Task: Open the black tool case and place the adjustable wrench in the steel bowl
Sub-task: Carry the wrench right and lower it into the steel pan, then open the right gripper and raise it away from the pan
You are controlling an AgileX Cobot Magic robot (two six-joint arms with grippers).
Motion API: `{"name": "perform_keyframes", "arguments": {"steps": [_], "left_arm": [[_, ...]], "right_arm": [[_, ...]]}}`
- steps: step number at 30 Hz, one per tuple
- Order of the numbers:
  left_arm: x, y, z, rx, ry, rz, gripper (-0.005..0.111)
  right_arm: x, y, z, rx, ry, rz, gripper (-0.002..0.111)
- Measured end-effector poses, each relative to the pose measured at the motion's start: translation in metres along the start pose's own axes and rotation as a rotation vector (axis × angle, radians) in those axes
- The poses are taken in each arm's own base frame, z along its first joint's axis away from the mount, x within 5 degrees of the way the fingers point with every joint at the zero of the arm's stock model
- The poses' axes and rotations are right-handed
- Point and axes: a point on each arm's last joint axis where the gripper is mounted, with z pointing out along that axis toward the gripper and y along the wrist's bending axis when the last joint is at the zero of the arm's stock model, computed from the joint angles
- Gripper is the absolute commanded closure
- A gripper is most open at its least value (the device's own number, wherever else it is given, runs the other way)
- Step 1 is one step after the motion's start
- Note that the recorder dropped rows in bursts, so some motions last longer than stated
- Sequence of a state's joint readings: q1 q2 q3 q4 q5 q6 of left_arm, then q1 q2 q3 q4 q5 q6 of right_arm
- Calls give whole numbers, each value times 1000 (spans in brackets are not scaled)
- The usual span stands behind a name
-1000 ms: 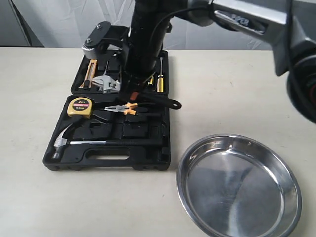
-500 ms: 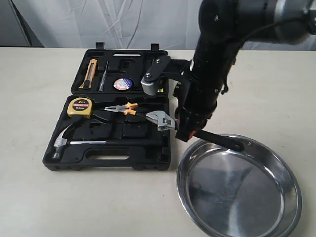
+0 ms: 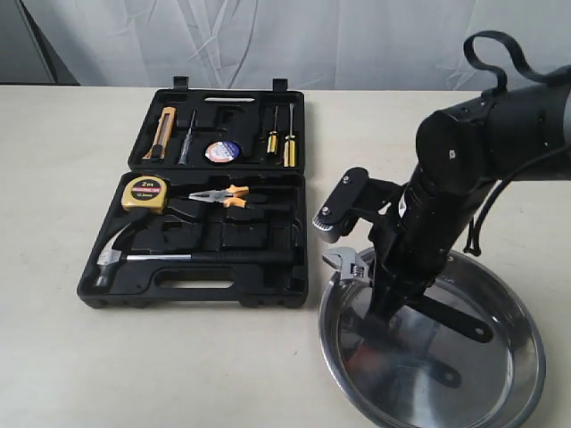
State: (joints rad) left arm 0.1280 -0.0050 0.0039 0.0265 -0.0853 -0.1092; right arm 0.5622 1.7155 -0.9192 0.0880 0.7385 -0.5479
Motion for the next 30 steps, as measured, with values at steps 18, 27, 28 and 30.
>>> {"name": "perform_keyframes", "arguments": {"steps": [18, 27, 28, 30], "left_arm": [[0, 0, 0, 0, 0, 0, 106], [0, 0, 0, 0, 0, 0, 106], [0, 0, 0, 0, 0, 0, 106], [0, 0, 0, 0, 0, 0, 106]], "right_arm": [[23, -7, 7, -61, 73, 147, 109], [24, -6, 7, -76, 77, 164, 109], [23, -5, 7, -79, 75, 167, 106], [23, -5, 7, -84, 72, 173, 98]]}}
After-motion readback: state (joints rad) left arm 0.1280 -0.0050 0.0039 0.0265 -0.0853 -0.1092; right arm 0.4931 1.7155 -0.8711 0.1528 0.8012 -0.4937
